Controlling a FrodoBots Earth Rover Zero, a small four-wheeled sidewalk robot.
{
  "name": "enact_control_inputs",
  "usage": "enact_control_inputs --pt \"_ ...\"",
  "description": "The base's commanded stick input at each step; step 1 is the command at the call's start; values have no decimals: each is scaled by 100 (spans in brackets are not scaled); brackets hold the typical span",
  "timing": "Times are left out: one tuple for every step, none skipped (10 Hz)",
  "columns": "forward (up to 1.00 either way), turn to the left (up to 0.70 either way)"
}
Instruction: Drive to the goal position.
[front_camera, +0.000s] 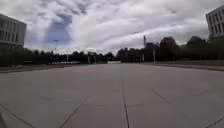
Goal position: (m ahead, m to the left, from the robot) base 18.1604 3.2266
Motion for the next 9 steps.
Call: enact_control_inputs --pt "70 1" --pt "70 1" --pt "70 1" --pt "70 1" --pt "70 1" --pt "70 1" --pt "70 1" --pt "70 1" --pt "70 1"
